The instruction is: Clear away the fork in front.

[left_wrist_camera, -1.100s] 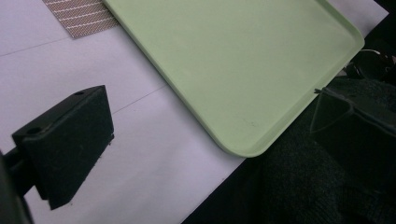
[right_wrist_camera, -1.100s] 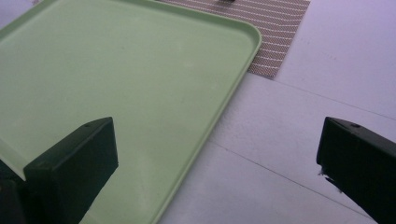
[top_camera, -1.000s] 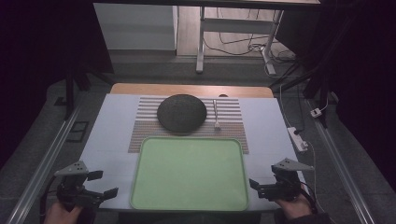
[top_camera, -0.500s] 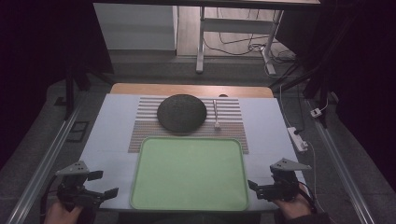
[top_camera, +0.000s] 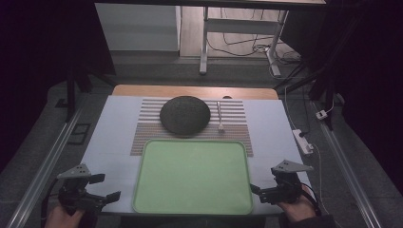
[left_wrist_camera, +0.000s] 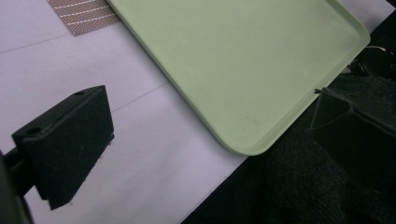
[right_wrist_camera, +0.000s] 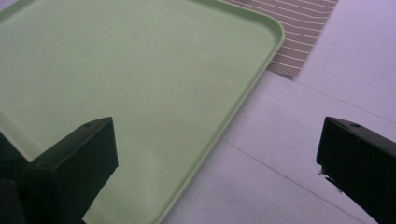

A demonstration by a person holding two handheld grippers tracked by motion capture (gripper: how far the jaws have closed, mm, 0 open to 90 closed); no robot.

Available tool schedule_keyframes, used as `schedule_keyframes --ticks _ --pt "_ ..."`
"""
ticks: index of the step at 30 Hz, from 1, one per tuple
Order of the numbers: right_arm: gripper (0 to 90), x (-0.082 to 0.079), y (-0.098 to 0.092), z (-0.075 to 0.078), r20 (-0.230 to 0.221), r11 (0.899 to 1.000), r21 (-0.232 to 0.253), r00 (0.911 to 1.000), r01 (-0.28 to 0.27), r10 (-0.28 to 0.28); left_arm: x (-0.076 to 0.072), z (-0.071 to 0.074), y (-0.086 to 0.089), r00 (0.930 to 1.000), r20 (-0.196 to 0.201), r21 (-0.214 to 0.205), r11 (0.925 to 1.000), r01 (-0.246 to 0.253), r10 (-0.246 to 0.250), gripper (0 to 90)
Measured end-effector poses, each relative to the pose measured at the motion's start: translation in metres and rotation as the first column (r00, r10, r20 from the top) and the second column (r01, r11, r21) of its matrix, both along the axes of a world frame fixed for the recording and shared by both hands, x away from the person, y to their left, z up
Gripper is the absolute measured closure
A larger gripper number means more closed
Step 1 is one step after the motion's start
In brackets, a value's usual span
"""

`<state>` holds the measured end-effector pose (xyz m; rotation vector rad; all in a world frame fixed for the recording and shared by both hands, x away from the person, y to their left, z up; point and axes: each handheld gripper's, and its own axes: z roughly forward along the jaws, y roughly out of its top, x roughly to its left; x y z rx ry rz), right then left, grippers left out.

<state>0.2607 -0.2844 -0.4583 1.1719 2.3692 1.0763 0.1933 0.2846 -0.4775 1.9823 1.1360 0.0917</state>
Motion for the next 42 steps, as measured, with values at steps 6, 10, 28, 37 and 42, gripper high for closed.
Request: schedule_keyframes --ticks 6,10,28,37,42 --pt "0.0 0.005 0.002 -0.001 -0.006 0.999 0.026 0.9992 -0.038 0.039 0.000 0.000 0.000 1.0000 -0.001 0.003 1.0000 0.000 0.000 0.0" --pt "0.0 0.012 0.008 -0.004 0.000 0.997 0.016 0.9974 -0.072 0.072 0.000 0.000 -0.001 1.0000 -0.001 0.005 1.0000 -0.001 0.001 0.0" --pt "0.0 0.044 0.022 -0.005 -0.006 0.996 0.023 0.9960 -0.089 0.089 0.002 0.000 -0.001 0.9999 -0.007 0.005 1.0000 -0.009 0.009 0.0" --pt "0.0 0.064 0.035 -0.006 0.003 0.996 0.014 0.9964 -0.085 0.085 0.003 -0.001 -0.001 0.9999 -0.008 0.004 1.0000 -0.007 0.008 0.0" --pt "0.0 0.078 0.042 -0.009 -0.017 0.995 0.000 0.9953 -0.096 0.096 0.003 -0.001 -0.001 0.9999 -0.009 0.005 1.0000 -0.006 0.006 0.0"
